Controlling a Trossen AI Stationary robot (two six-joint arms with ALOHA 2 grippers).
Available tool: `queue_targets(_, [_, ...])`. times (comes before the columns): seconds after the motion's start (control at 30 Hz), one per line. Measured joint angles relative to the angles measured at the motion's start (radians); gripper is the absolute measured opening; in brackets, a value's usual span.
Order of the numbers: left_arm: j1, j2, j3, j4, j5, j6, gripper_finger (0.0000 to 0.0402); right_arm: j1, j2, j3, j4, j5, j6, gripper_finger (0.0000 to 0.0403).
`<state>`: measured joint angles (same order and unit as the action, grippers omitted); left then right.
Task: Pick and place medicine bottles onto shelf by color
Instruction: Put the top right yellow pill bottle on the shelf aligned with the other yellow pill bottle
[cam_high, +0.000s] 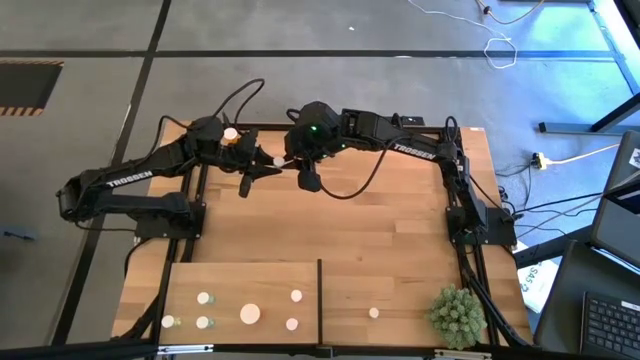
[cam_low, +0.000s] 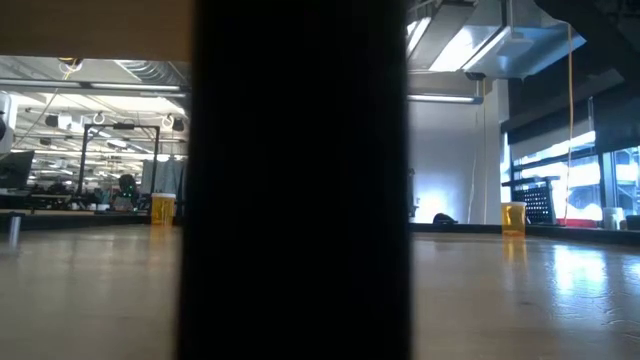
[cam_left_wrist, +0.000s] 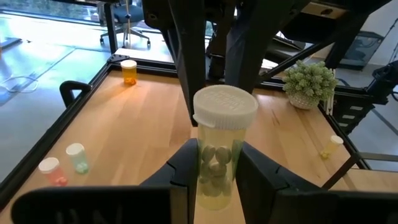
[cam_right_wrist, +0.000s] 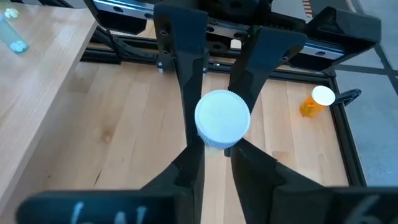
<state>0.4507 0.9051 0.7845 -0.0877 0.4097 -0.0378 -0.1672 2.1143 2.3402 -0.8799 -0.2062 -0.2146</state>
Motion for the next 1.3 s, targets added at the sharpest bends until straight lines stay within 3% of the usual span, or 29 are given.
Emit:
queue_targets(0.37, [0.001,-0.016,0.000,-0.035,-0.021,0.004,0.0073,0.001,0.000,0.007,0.009,0.003,0.001,0.0163])
queue_targets(0.8, [0.000,-0.266,0.000,-0.324,-0.118,-0.046,0.0073,-0.006,-0.027,0.016,-0.035,0.002,0.054,0.0167])
queue_targets(0.93, [-0.002,-0.369,0.000,-0.420,-0.048,-0.082,0.0073,-0.007,-0.031,0.016,-0.034,0.002,0.056,0.0166])
queue_targets(1.3, [-0.003,-0.644,0.000,-0.541,0.293,-0.137,0.0073,-0.007,-0.034,0.016,-0.029,-0.005,0.054,0.0166])
